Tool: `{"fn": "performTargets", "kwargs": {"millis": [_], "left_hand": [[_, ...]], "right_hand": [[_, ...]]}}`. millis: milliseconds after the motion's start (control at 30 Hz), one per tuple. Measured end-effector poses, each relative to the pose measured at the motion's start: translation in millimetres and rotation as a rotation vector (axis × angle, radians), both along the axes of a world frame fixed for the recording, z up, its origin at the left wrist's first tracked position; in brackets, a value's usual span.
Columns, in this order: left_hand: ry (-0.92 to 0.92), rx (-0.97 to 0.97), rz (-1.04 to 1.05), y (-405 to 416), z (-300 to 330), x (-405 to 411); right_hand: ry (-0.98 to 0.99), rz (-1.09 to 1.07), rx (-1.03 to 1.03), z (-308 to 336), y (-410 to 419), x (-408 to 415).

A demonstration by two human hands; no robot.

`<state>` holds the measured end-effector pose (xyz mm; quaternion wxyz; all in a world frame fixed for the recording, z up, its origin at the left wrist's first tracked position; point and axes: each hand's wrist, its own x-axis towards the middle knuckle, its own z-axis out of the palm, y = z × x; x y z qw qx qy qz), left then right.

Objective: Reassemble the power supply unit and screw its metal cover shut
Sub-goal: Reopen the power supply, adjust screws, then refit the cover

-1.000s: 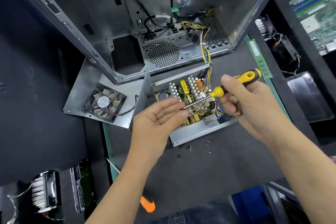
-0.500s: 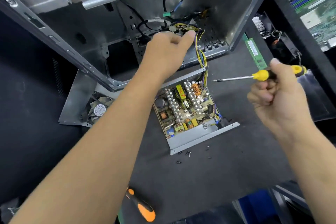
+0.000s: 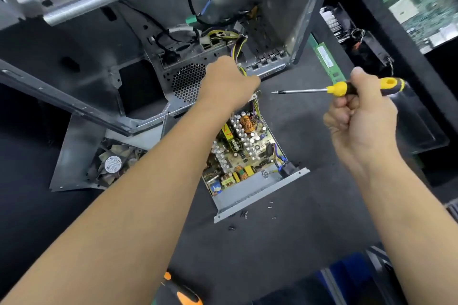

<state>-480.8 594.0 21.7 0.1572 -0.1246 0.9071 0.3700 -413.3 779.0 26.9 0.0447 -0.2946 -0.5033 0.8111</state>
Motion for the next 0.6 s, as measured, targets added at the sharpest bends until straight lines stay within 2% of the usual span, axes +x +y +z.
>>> {"fn": "performTargets", "kwargs": {"millis": [200, 600], "left_hand": [[0.026, 0.022, -0.12, -25.0, -5.4, 13.5], [0.021, 0.107, -0.216, -25.3, -13.1, 44.6]], "right_hand": [[0.024, 0.02, 0.218, -8.1, -1.6, -1.4], [0.066, 0.308, 0.815, -24.4, -16.5, 6.6]]}}
